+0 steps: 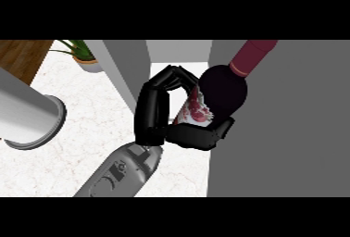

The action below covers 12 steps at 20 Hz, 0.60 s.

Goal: Pick up the wine, place it into the cabinet and close the cabinet

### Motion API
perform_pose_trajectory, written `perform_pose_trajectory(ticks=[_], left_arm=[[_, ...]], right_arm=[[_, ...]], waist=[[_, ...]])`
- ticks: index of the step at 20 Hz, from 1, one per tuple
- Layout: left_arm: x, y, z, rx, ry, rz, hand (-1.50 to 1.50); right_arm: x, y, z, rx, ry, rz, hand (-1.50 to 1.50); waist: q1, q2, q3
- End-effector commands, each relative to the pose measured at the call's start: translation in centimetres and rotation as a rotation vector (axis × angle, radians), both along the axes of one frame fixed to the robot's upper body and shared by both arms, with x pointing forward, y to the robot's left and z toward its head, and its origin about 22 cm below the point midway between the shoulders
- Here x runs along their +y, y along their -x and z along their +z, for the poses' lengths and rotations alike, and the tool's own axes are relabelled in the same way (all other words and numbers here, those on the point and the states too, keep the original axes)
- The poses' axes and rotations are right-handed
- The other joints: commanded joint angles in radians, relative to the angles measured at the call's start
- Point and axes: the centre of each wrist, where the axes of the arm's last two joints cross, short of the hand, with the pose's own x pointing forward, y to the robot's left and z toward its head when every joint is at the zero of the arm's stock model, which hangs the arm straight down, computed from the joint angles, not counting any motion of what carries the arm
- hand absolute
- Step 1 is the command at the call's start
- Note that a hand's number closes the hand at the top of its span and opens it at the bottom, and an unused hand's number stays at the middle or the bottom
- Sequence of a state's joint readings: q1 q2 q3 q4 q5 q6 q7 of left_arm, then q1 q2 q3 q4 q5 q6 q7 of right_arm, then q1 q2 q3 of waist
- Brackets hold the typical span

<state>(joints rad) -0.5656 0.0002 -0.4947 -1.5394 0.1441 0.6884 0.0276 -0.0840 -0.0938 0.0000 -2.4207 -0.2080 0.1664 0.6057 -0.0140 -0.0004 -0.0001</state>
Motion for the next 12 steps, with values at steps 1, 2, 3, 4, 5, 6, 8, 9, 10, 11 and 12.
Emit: perform_pose_trajectory(ticks=[1,2,3,4,5,6,8,9,10,11,12], left_arm=[[0.9,-1.6,-1.4,0.018,0.017,0.028,1.5],[-0.8,-0.5,-1.0,0.035,0.012,0.026,1.5],[-0.4,-0.6,-1.0,0.031,0.042,0.032,1.5],[-0.2,-1.1,-1.5,0.031,0.048,0.052,1.5],[0.1,-1.6,-2.3,0.042,0.047,0.032,1.5],[-0.4,-1.0,-2.5,0.031,0.049,0.031,1.5],[0.9,-1.9,-2.2,0.045,0.083,0.039,1.5],[0.2,-2.4,-2.4,0.04,0.079,0.074,1.5],[1.1,-0.7,-3.6,0.036,0.073,0.074,1.5],[0.4,0.2,-4.2,0.053,0.068,0.055,1.5],[0.1,-2.0,-4.5,0.048,0.036,0.059,1.5]], right_arm=[[0.0,3.3,1.9,-0.041,-0.026,0.037,-1.5],[-0.4,3.0,1.6,-0.059,-0.018,0.027,-1.5],[-0.6,3.3,1.9,-0.051,-0.007,0.035,-1.5],[-0.1,3.7,2.3,-0.044,-0.004,0.061,-1.5],[-1.5,1.6,1.5,-0.056,-0.01,0.035,-1.5],[-0.5,2.0,1.5,-0.045,-0.034,0.038,-1.5],[-0.8,3.4,1.6,-0.047,-0.013,0.04,-1.5],[0.0,3.1,0.6,-0.046,-0.056,0.027,-1.5],[-0.1,4.5,1.7,-0.047,-0.03,0.039,-1.5],[-0.5,2.6,2.7,-0.065,-0.029,0.032,-1.5],[-0.4,2.6,1.5,-0.035,-0.026,0.033,-1.5]], waist=[[-0.001,0.0,0.0],[-0.002,0.0,0.0],[-0.002,0.0,0.0],[-0.005,0.0,0.0],[-0.002,0.002,0.0],[-0.001,0.001,0.0],[0.0,0.0,0.0],[-0.004,0.001,0.0],[0.002,-0.003,0.0],[0.006,-0.001,0.0],[-0.002,0.001,0.0]])
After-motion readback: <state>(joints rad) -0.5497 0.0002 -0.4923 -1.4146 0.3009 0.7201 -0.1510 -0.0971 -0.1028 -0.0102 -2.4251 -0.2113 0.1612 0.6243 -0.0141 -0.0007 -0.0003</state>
